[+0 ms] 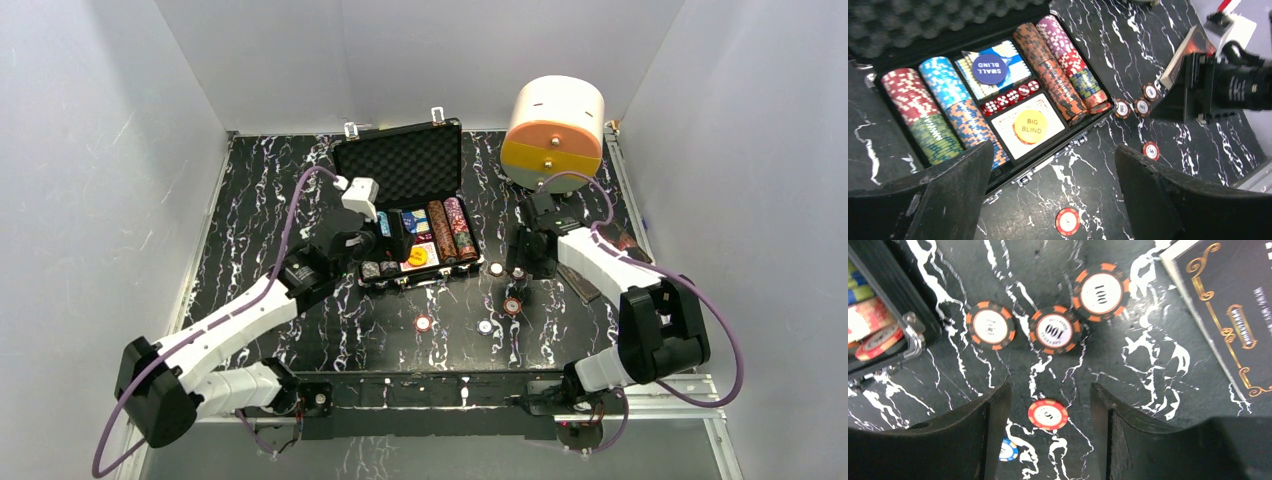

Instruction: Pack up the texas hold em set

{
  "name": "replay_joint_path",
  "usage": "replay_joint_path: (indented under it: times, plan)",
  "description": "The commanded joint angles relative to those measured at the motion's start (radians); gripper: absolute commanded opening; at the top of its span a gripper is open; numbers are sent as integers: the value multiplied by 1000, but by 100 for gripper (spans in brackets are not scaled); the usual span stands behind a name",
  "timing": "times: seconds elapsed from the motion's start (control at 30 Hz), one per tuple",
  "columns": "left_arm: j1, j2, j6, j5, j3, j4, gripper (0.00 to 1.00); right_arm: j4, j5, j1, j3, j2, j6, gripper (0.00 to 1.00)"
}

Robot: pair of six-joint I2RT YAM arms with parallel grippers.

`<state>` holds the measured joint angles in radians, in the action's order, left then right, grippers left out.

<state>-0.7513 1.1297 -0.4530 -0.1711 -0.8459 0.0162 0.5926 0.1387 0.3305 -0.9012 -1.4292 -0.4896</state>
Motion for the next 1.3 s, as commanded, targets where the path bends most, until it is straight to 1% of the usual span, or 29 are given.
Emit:
replay_joint_path:
  times: [0.0,0.03,0.07,0.17,0.27,0.47,0.7,1.03,1.17,1.27]
  plan:
    - [-1,-51,-14,-104,16,65,94,51,39,65,20,42,-18,68]
    - [0,-55,-22,-121,17,70,98,59,36,80,34,53,-28,68]
    - [0,-58,-33,-137,20,71,98,67,31,93,54,66,-38,69]
    - [0,-63,-49,-177,29,67,98,74,34,145,94,88,-67,70]
    - [0,-65,-53,-191,30,61,98,92,73,193,81,68,-100,72]
    - [0,-71,-55,-174,33,65,98,99,81,225,73,10,-156,71]
    - [0,-74,-69,-166,51,56,98,100,134,239,75,-33,-185,67]
    - [0,-70,-66,-160,42,65,98,8,144,238,109,-89,-203,57]
    - [0,-71,-66,-160,39,68,98,-9,132,238,116,-80,-219,45]
    - [0,-70,-65,-163,36,68,98,5,160,238,103,-52,-223,43]
